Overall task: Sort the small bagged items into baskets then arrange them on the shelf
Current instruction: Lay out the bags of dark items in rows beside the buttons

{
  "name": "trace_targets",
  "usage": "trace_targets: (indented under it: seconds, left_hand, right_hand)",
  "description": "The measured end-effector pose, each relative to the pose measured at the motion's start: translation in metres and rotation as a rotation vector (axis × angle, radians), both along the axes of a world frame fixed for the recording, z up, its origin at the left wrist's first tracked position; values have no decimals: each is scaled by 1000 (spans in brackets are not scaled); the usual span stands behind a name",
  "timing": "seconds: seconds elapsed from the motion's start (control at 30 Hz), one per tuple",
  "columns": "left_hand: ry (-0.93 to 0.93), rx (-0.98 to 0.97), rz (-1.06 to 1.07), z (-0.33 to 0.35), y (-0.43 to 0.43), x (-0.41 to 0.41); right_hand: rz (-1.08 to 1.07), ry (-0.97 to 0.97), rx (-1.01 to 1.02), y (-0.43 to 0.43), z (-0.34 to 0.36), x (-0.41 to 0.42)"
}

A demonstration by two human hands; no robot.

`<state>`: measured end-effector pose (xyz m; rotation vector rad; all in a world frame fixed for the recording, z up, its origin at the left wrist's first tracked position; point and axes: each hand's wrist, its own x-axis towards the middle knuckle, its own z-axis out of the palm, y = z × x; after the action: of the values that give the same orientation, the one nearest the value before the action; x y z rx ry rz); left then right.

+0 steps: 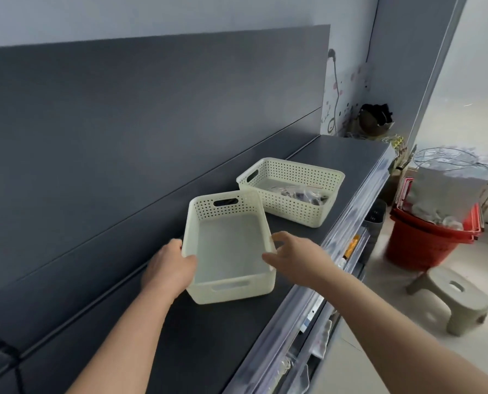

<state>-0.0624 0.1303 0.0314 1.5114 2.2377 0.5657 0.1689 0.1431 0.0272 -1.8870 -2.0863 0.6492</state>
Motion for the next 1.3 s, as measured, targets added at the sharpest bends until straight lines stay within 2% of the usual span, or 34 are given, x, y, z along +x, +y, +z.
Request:
trace_targets:
  seconds: [0.03,0.1,0.17,0.27,0.43,0.53,0.67,0.8,0.97,1.13,1.3]
  left_hand:
    - [105,29,7,7,8,5]
    - [193,107,-14,20,25,22]
    - [150,198,-73,31,44,44]
    - [-48,267,-154,37,71,84]
    - [-153,80,-259,18,106,163]
    - [-209,-43,-129,8,130,196]
    - [-336,-112,35,-5,160,221]
    - [-392,-92,146,-11,180,232]
    - [-459,-27,299,-19,187,243]
    - [-592,28,361,-19,182,262]
    - [-738,125,364,6,173,271]
  right_hand:
    - [-1,-52,39,8,3,5]
    - [-8,-121,133,26,11,14]
    - [-29,-169,233,44,20,26]
    - [-83,-194,335,74,25,48]
    - [-66,-229,371,128,13,92]
    - [-24,-258,372,163,8,120]
    - [61,-307,315,208,1,156]
    - [139,-215,204,248,-6,176]
    - [185,-150,197,278,-13,180]
    - [146,74,50,288,-18,192]
    - [137,204,166,276,1,198]
